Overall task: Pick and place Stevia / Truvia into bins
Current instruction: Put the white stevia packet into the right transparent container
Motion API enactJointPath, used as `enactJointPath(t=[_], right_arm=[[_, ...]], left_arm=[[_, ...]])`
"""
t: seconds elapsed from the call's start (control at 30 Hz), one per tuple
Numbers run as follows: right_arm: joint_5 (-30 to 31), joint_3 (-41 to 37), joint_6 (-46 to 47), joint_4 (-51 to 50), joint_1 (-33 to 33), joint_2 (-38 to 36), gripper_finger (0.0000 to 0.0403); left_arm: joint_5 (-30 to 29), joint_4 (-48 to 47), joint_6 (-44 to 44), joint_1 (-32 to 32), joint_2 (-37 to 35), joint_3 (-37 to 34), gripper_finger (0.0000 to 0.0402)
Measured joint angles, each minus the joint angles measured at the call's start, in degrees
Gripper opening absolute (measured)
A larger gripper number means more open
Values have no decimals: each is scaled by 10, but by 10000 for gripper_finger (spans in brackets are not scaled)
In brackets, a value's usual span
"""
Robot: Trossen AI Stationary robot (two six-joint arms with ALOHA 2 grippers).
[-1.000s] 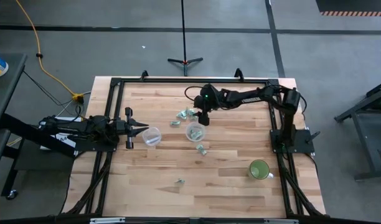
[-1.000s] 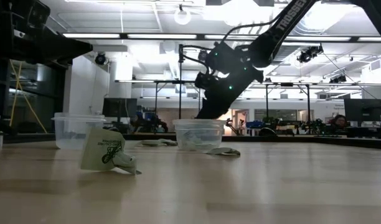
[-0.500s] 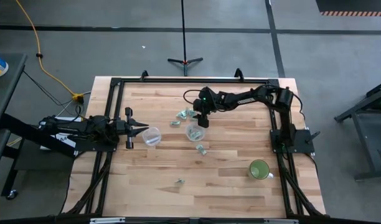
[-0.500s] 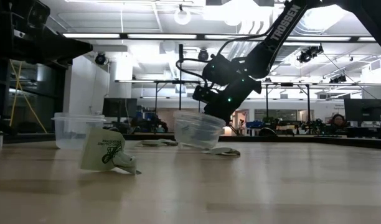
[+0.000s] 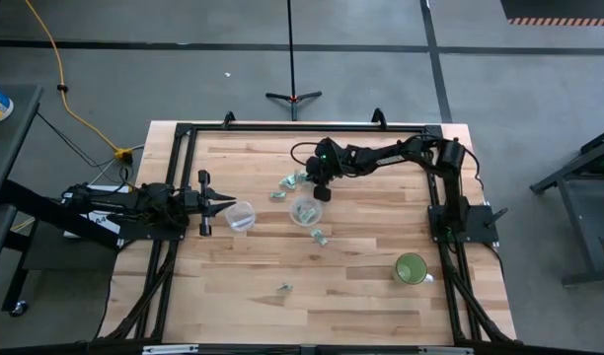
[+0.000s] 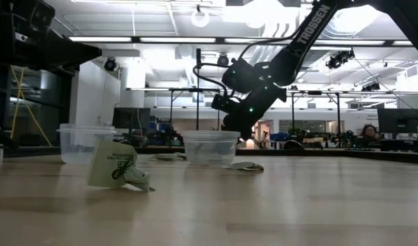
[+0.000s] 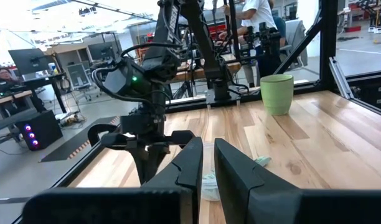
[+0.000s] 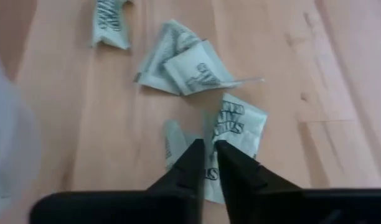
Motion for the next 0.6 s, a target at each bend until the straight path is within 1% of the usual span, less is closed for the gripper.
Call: enactJointPath(t=[0.03,0.1,0.27,0.37,0.47,0.53,0.6], right_arm=[[3,0,-4,0,0,0,13],[10,0,-11,4,0,0,4],[13,0,-11,8,0,-11,14],[27,0,-12,1,0,-42,4],[39,0,-19,-14,0,-81,4],[35,0,-17,-27,0,-108,4],[14,0,-7,-49,5,-131,1]], left_arm=[[0,0,0,0,0,0,79],[0,0,0,0,0,0,79],[0,0,0,0,0,0,79],[0,0,0,0,0,0,79],[0,0,0,0,0,0,79],[0,0,0,0,0,0,79],[0,0,0,0,0,0,79]])
